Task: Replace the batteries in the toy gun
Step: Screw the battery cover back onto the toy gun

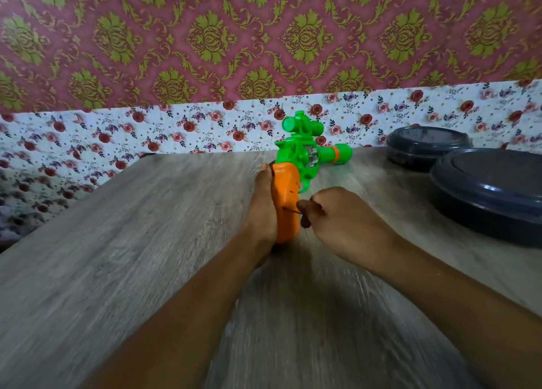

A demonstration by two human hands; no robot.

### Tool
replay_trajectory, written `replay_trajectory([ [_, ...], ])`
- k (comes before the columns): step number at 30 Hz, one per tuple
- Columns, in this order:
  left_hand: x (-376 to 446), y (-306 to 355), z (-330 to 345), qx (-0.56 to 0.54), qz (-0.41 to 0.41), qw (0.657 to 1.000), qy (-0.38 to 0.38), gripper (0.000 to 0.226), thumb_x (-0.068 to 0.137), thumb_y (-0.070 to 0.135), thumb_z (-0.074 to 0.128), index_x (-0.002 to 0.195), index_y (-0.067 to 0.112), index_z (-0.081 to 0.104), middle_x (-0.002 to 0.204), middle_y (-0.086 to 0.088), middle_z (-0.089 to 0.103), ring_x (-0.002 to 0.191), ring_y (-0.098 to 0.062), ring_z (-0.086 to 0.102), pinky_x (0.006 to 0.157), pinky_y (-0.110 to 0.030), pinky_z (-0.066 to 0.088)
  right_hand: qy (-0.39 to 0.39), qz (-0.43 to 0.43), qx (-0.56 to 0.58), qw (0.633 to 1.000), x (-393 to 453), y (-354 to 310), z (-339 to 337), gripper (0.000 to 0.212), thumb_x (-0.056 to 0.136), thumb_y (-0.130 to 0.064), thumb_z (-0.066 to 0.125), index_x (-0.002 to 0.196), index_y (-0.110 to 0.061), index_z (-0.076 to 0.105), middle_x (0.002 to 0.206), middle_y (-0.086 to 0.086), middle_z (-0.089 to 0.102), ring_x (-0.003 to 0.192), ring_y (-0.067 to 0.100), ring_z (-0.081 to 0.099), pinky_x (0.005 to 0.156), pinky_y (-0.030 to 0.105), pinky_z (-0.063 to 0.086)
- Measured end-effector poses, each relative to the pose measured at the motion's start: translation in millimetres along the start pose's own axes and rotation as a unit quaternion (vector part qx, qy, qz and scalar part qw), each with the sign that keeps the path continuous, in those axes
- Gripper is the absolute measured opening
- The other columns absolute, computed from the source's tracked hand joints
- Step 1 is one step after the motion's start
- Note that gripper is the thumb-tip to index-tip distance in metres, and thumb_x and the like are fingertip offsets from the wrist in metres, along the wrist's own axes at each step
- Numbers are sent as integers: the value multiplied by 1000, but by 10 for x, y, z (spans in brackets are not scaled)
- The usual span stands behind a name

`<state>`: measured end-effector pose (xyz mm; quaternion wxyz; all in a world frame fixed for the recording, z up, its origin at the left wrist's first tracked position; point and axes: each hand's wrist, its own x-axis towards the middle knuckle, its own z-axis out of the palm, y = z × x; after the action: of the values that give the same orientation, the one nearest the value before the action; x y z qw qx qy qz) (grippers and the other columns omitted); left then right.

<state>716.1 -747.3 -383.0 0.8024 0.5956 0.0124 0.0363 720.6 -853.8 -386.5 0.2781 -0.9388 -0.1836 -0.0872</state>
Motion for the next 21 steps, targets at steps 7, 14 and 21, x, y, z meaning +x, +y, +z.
replay_trajectory([
  [7,23,-65,-69,33,27,999,-16,60,100,38,15,141,0,35,61,5,54,37,3,51,40,-9,41,97,-198,-182,958,-19,39,-152,16,90,-29,53,101,-18,50,86,2,62,82,27,61,57,32,36],
  [14,84,-116,-75,27,34,999,-18,59,100,39,16,140,1,37,50,9,59,38,2,55,39,-8,43,188,-317,-310,876,-7,146,-94,44,59,-11,82,81,-12,43,50,4,51,34,24,45,40,22,22],
  [21,231,-176,-211,-1,8,1000,-14,56,99,46,11,125,19,52,81,-3,57,63,-12,54,55,-20,47,155,-188,-37,969,-28,74,-319,20,82,-39,52,84,-20,58,63,1,68,56,22,62,55,36,51],
])
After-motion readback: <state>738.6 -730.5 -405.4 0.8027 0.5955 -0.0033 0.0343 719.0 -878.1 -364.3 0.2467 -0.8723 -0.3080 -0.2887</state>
